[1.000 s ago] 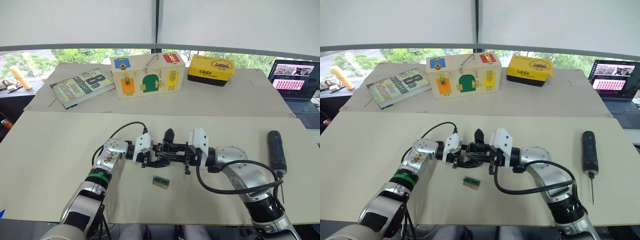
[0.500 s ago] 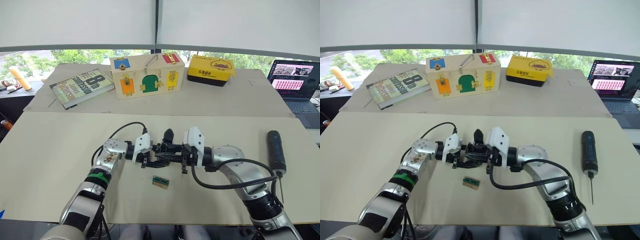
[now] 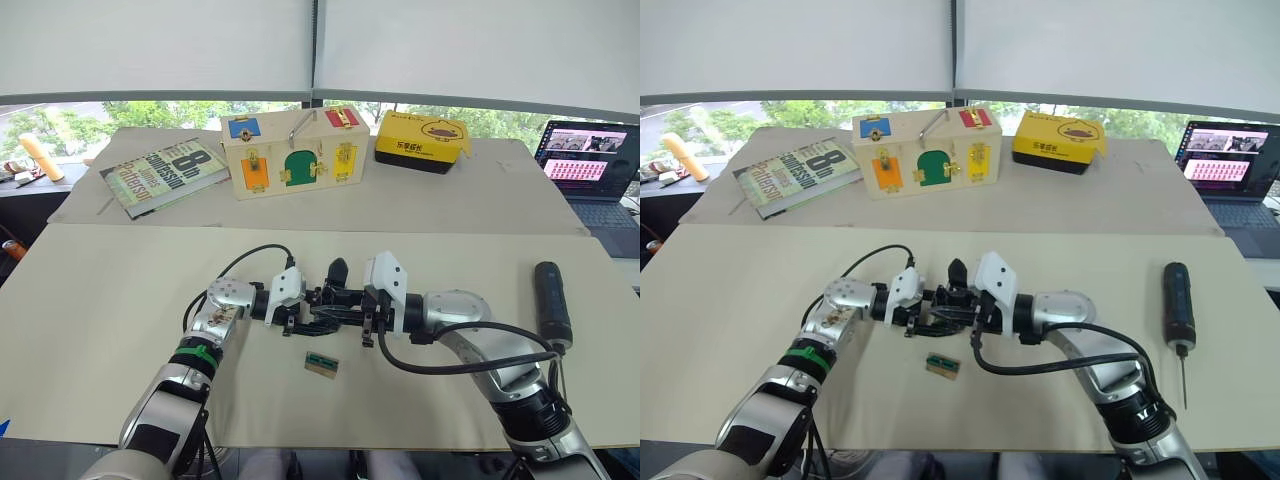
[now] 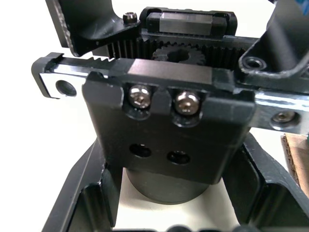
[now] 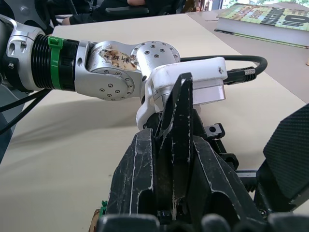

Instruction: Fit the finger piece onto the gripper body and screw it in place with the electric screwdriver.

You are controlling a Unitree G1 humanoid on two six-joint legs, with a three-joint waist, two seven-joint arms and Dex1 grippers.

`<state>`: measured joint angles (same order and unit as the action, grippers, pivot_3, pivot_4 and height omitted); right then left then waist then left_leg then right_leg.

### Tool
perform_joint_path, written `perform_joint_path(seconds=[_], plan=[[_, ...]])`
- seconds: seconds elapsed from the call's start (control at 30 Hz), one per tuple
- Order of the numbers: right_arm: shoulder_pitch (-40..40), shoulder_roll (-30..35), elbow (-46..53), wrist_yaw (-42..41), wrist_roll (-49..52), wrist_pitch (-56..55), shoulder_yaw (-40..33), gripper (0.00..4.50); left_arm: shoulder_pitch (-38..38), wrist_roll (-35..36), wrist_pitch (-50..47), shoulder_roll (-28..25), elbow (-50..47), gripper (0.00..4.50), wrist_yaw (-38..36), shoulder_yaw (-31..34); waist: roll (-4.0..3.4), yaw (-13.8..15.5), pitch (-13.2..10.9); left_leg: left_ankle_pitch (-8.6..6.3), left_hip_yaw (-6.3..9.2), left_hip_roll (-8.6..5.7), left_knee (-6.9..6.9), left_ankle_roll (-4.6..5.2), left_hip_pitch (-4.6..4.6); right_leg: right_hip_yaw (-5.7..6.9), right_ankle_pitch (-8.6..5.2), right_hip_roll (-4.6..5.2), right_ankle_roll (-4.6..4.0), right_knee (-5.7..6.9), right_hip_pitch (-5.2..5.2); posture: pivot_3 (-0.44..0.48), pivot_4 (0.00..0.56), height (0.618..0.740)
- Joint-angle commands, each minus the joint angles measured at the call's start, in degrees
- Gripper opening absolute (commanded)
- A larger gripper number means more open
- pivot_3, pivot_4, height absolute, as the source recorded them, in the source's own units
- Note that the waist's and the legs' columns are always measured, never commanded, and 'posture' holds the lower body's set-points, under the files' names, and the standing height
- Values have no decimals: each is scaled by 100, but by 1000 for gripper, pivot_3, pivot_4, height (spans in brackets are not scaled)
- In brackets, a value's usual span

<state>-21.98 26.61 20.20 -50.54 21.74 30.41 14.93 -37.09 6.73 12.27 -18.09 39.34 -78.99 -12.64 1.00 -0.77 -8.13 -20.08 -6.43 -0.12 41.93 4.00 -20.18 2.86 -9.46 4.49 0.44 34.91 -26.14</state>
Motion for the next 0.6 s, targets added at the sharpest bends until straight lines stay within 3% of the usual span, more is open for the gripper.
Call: perform_joint_path(seconds=[0.03,0.6], plan=[[91,79,30,-111,72,96,56,424,143,-153,-168,-88,176,2334,-20,-123,0,0,1,0,0,0,0,0,0,0,0,0,0,0,0,0,150,740],[-42,59,-856,97,-289,126,254,424,180,-147,-201,-109,157,2334,14,-137,24,-21,39,0,0,7,-1,-1,31,-17,-1,3,-8,9,14,0,150,740]])
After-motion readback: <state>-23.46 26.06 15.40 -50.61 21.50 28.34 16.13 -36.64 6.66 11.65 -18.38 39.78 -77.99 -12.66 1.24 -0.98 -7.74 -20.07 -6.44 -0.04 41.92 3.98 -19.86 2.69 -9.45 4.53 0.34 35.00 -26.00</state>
